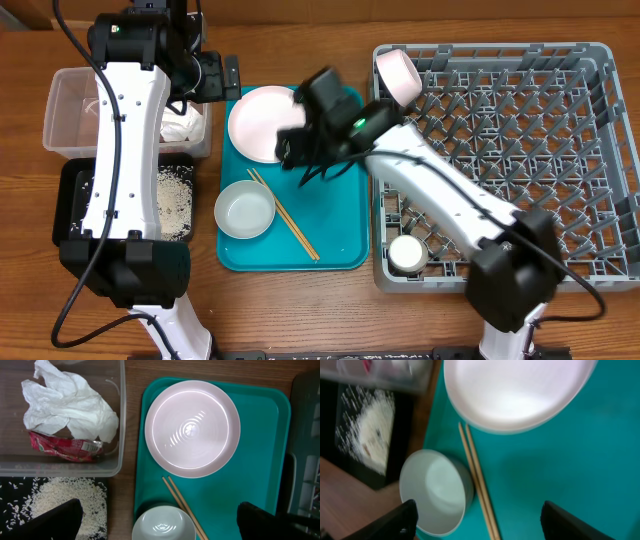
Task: Sort waste into correct bins and load items into the dishwasher
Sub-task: 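Move the right gripper back to the small white bowl on the tray, then grasp the white bowl rim with the right gripper and lift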
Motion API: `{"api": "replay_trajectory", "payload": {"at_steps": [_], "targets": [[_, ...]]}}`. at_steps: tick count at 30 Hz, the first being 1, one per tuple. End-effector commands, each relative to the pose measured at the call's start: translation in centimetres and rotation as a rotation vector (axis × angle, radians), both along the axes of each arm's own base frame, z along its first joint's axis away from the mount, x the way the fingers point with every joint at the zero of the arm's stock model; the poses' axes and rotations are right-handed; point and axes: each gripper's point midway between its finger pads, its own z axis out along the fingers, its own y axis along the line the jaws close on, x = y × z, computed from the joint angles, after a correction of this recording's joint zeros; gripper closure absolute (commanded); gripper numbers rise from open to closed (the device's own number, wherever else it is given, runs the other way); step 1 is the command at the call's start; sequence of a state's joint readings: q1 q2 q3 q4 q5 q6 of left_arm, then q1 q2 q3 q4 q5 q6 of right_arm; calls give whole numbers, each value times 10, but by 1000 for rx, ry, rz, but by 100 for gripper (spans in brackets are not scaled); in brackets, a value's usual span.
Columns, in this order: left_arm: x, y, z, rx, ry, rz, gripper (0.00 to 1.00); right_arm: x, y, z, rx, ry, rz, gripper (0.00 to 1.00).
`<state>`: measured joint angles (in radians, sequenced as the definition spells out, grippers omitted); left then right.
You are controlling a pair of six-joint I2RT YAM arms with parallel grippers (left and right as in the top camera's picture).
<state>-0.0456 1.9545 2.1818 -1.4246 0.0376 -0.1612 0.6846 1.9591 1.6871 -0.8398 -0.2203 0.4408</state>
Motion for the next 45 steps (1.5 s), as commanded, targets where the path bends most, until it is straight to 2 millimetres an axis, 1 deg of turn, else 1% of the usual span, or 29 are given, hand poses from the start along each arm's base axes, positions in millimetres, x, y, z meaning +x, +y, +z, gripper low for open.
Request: {"api": "replay_trajectory", "payload": {"at_steps": [1, 3, 6, 9, 13, 14, 15, 17, 18, 19, 23, 24, 25, 26, 29, 31, 32, 35, 37, 40, 41, 43, 44, 45], "targets": [[1, -2, 5, -12, -15, -2, 0, -27, 24, -17, 48, 85, -17, 29], [1, -2, 5, -12, -15, -2, 0, -34, 31, -25, 47, 80, 1, 36], [1, -2, 5, -12, -15, -2, 0, -39, 30, -47, -9, 95, -75, 41], [1, -2, 5, -12, -15, -2, 0, -43, 35, -66, -32, 126, -85, 43], [1, -2, 5, -12, -15, -2, 0, -48, 36, -96, -67, 186, -97, 45], [1, -2, 5, -12, -15, -2, 0, -49, 37, -99, -68, 194, -94, 46], [1, -2, 5, -12, -15, -2, 0, -49, 37, -100, -66, 196, -93, 48], [1, -2, 5, -12, -15, -2, 0, -49, 40, -100, -57, 196, -96, 64], [1, -2, 5, -12, -15, -2, 0, -49, 41, -100, -53, 199, -106, 69], [1, -2, 5, -12, -15, -2, 0, -50, 43, -101, -53, 195, -103, 72], [1, -2, 5, -12, -15, -2, 0, -54, 44, -107, -64, 207, -97, 75], [1, -2, 5, -12, -15, -2, 0, -54, 44, -107, -64, 211, -100, 78], [1, -2, 5, -12, -15, -2, 0, -54, 43, -108, -65, 211, -100, 84], [1, -2, 5, -12, -15, -2, 0, -54, 43, -108, -65, 211, -100, 95], [1, -2, 5, -12, -15, -2, 0, -54, 43, -104, -65, 212, -100, 96], [1, -2, 5, -12, -15, -2, 0, -51, 41, -94, -60, 207, -107, 96], [1, -2, 5, -12, -15, -2, 0, -48, 40, -85, -54, 197, -113, 96], [1, -2, 5, -12, -15, -2, 0, -34, 30, -46, -47, 123, -147, 96], [1, -2, 5, -12, -15, -2, 0, -25, 18, -11, -57, 24, -164, 96], [1, -2, 5, -12, -15, -2, 0, -12, -21, 45, -125, -158, -274, 96], [1, -2, 5, -12, -15, -2, 0, -7, -41, 64, -161, -229, -328, 96], [1, -2, 5, -12, -15, -2, 0, 1, -86, 102, -252, -377, -452, 96], [1, -2, 5, -12, -15, -2, 0, 2, -106, 117, -299, -440, -506, 96], [1, -2, 5, -12, -15, -2, 0, 5, -132, 136, -366, -521, -579, 96]]}}
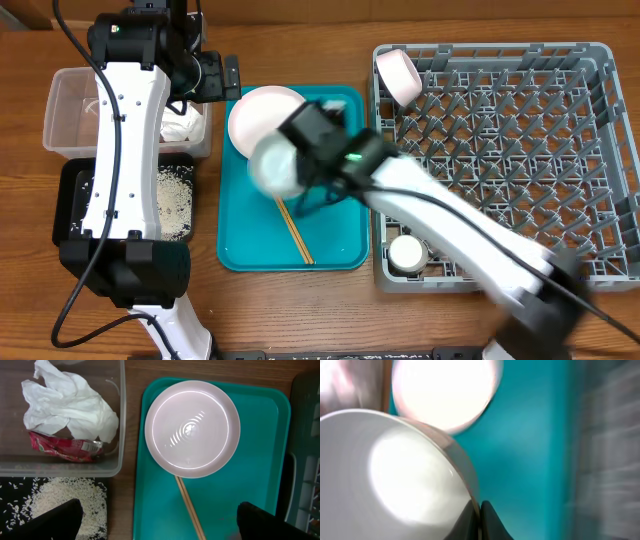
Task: Sort waste into correct bins and load items into the dishwasher
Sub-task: 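Grasp the white bowl rim with the right gripper and lift, then set the white bowl in the rack beside the pink bowl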
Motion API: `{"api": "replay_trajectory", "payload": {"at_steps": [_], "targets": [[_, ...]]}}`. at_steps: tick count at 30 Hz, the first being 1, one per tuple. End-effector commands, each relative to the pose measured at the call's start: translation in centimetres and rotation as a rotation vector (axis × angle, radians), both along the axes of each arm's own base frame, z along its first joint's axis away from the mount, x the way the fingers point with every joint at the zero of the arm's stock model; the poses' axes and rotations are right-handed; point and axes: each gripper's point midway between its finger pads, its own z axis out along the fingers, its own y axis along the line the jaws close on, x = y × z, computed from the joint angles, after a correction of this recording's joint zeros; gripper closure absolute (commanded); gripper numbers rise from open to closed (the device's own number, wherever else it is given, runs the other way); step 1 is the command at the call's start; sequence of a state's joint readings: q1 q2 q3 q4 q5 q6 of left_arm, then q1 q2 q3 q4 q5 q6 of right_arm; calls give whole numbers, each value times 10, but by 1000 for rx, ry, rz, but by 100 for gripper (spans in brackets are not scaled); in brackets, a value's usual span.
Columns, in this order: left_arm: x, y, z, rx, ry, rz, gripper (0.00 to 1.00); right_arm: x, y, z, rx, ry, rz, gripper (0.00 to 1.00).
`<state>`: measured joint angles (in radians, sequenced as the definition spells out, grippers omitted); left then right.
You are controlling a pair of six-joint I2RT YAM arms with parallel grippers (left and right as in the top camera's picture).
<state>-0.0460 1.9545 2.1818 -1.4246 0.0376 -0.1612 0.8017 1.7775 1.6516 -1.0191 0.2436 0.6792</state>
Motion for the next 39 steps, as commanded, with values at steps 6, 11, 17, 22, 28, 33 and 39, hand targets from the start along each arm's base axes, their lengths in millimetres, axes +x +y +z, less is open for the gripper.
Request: {"api": "replay_trajectory", "payload": {"at_steps": [6, 11, 17, 22, 28, 33, 39], "targets": [[1, -2, 5, -12, -15, -1, 0, 29, -163, 136, -522, -562, -465, 96], [1, -2, 5, -12, -15, -1, 0, 43, -189, 118, -824, -517, -407, 96], [1, -2, 5, -12, -15, -1, 0, 63, -205, 103, -1136, -545, -459, 96], [1, -2, 5, -12, -15, -1, 0, 79, -209, 70, -1261, -478, -418, 96], [1, -2, 5, -12, -15, -1, 0, 81, -208, 42, -1319, -386, -329, 96], [1, -2, 5, -12, -15, -1, 0, 73, -202, 24, -1272, -329, -285, 96], [1, -2, 5, -12, -15, -1, 0, 67, -206, 7, -1267, -288, -265, 96]]}}
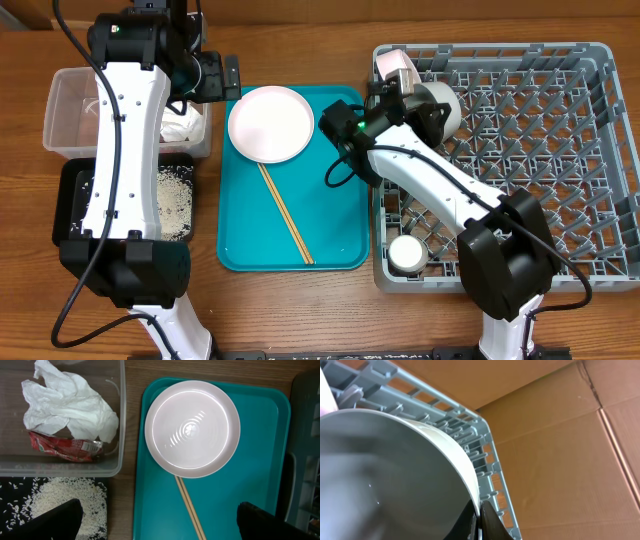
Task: Sort waste into correct bins and load items into the dishwasher
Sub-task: 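Set the white bowl in the rack beside the pink bowl, then move the right gripper to the pink plate and grasp its rim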
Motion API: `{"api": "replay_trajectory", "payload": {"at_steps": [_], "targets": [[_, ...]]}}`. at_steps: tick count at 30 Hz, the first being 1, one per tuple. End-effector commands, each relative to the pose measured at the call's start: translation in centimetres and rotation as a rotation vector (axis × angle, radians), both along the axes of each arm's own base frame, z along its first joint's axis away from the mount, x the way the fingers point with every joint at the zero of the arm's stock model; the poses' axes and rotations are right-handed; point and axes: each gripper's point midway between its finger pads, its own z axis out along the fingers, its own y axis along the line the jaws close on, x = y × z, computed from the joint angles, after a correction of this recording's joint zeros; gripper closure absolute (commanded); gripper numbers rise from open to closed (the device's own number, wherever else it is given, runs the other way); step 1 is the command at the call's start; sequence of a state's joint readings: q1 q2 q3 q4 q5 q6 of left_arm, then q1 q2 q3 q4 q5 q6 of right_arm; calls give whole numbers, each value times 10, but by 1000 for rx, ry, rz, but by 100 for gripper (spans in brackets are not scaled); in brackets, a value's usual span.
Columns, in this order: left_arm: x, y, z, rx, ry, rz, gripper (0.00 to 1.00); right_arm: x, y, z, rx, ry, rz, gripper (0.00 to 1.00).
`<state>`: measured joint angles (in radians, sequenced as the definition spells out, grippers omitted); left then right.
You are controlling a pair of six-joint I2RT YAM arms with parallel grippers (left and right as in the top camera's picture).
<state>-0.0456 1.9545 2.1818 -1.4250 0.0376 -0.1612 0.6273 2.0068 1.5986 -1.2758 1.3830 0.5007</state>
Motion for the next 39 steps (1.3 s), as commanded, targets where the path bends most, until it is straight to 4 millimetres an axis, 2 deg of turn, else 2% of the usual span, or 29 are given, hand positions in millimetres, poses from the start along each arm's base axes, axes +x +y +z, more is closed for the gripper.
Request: {"api": "replay_trajectory", "payload": {"at_steps": [1, 9, 16, 18, 21, 23, 28, 30, 35, 38, 39], "targets": [[1, -2, 5, -12, -16, -2, 0, -5, -2, -11, 20, 10, -6, 96], [1, -2, 5, -12, -16, -2, 0, -15, -4, -30, 27, 66, -10, 96], [1, -2, 5, -12, -16, -2, 0, -24, 20, -39, 62, 110, 44, 95], [1, -2, 5, -12, -16, -2, 0, -28, 27, -42, 72, 128, 61, 89], [1, -2, 5, -12, -16, -2, 0, -33, 38, -46, 90, 147, 84, 54], [1, -2, 5, -12, -16, -2, 0, -36, 45, -50, 107, 158, 97, 36], [1, -2, 5, -12, -16, -2, 0, -39, 55, -56, 196, 190, 97, 29], [1, -2, 5, -12, -16, -2, 0, -37, 62, -53, 257, 189, 97, 20], [1, -2, 5, -12, -16, -2, 0, -31, 79, -34, 426, 164, 105, 12], [1, -2, 5, -12, -16, -2, 0, -29, 83, -19, 516, 144, 109, 11], [1, -2, 5, -12, -16, -2, 0, -27, 84, -14, 545, 135, 109, 8]]}}
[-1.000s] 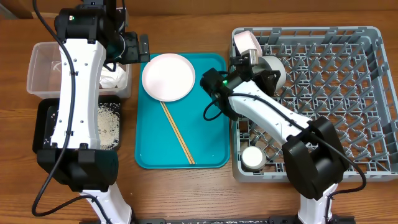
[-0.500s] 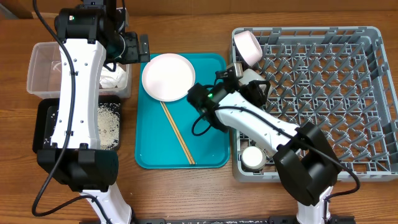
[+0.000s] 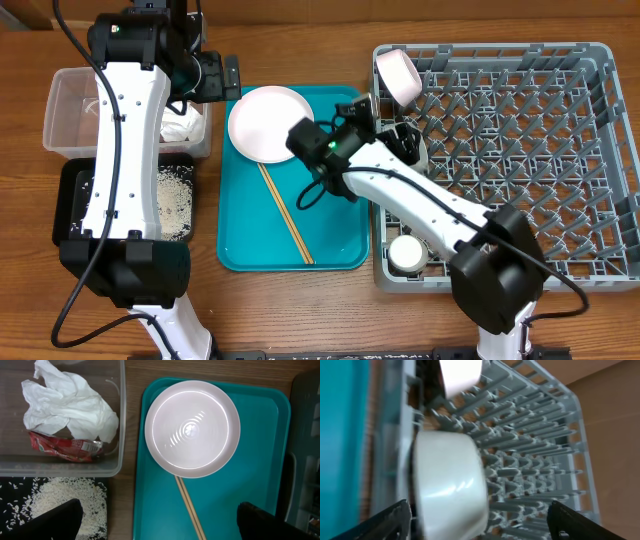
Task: Sort waste into correct bins and load items into the dishwasher
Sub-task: 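Move the right gripper to the pink plate and grasp its rim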
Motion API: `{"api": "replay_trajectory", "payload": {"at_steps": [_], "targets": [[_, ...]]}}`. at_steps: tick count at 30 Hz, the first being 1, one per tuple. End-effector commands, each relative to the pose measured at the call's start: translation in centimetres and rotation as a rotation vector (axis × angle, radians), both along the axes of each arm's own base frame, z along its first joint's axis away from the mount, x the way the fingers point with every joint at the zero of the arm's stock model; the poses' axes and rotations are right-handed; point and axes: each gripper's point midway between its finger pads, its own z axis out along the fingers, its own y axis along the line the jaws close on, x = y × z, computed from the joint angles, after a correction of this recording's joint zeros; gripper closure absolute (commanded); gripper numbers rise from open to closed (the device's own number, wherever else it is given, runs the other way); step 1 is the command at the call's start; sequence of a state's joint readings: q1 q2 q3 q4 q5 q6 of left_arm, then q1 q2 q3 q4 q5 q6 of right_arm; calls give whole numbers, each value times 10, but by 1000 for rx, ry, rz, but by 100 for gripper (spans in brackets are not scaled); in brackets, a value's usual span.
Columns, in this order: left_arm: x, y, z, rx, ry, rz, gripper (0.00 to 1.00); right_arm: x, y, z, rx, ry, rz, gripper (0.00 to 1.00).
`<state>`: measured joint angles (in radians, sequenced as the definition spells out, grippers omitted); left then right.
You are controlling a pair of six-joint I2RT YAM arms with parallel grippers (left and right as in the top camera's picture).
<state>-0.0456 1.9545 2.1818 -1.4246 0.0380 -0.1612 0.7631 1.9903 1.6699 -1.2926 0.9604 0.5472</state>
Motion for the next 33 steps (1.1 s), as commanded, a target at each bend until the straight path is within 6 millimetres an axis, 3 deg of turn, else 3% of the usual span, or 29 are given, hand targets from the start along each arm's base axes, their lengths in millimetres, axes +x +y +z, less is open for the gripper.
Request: {"api": "replay_trajectory", "payload": {"at_steps": [1, 7, 17, 20, 29, 33], "targets": [[1, -2, 5, -12, -15, -2, 0, 3, 3, 32, 171, -44, -22, 3], [1, -2, 5, -12, -15, -2, 0, 5, 12, 47, 358, -44, -26, 0], [1, -2, 5, -12, -15, -2, 0, 9, 26, 36, 553, 35, -32, 0], [1, -2, 5, -12, -15, -2, 0, 15, 19, 37, 653, 57, -60, 0], [2, -3, 6, -16, -20, -3, 0, 28, -7, 75, 993, 59, -99, 0], [2, -3, 6, -15, -21, -3, 0, 31, 6, 83, 1057, 87, 6, 0]]}}
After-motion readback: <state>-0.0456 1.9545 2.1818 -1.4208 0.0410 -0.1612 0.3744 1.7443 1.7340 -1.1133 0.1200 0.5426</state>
